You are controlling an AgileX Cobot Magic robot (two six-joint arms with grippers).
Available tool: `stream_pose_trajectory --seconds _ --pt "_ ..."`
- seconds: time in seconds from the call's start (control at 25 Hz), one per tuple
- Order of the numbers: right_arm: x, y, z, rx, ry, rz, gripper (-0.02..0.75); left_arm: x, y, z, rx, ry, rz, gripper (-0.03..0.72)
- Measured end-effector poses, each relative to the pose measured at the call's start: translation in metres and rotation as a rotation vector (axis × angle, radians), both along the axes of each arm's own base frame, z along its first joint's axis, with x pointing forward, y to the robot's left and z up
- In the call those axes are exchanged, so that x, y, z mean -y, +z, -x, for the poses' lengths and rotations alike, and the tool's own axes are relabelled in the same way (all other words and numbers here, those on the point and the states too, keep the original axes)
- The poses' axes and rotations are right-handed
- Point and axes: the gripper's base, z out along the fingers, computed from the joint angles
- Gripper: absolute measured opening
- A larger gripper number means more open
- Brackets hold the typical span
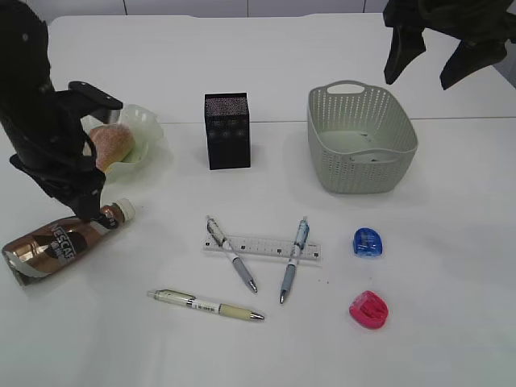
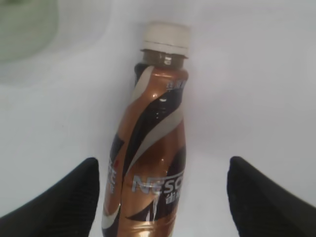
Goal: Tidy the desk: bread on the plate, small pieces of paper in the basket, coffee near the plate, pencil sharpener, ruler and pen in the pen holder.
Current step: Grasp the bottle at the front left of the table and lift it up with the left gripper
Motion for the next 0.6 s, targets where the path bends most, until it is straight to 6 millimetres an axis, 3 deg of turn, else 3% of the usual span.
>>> stream_pose_trajectory --seconds 0.36,0.6 --pt "0.0 0.0 0.0 0.0 0.0 0.0 0.577 0.002 -0.045 -0.012 -0.073 -0.024 -0.03 0.588" --pt "0.0 0.0 0.0 0.0 0.0 0.0 0.577 0.005 -0.06 -0.026 -0.067 -0.03 -0.034 0.587"
